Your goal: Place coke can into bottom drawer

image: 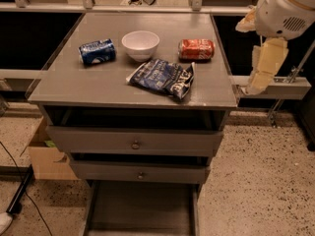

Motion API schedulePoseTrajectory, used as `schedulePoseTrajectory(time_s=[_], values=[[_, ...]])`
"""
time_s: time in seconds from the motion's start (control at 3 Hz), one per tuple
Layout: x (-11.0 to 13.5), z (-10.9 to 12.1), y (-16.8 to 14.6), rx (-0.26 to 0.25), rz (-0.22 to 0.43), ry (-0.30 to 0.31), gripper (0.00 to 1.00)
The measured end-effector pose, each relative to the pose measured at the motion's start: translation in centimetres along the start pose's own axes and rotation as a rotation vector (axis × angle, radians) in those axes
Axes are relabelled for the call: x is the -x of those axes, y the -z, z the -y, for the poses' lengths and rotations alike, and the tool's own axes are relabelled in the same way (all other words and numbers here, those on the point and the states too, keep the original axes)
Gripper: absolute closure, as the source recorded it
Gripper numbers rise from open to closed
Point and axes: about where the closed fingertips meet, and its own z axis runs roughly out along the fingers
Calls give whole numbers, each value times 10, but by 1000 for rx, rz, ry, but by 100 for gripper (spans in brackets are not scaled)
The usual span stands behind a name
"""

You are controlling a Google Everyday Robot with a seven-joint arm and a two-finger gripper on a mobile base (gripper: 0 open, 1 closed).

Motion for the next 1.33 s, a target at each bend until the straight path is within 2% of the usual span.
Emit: schedulePoseTrajectory(time_s=[0.33,1.33], values=[[1,12,-5,-3,4,17,0],[26,89,-55,13,25,135,0]])
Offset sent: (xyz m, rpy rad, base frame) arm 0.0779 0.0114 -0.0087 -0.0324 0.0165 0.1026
